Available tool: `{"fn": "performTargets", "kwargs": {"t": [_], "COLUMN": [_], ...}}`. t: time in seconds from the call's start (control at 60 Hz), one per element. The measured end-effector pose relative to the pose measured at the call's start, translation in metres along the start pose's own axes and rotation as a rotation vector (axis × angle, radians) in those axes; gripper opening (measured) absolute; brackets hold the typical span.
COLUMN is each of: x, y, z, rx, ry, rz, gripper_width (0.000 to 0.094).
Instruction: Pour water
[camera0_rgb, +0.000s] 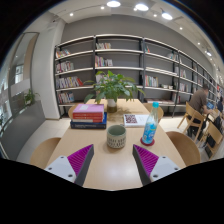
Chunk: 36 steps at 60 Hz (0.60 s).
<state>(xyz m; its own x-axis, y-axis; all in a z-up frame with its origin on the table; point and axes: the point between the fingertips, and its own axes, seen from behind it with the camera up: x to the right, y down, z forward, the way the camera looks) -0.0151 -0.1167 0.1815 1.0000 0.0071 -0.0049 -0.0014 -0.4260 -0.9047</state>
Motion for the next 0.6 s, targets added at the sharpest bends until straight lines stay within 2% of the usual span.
{"fn": "performTargets", "kwargs": {"t": [0.283, 0.6], "x": [-0.031, -0.04], "y": [-0.052, -0.064], "z": [-0.047, -0.071], "rx": [0.067, 0.071], "ry": [0.018, 0.028], "rz": [-0.015, -0.021], "gripper_width": [0.0794, 0.0795]}}
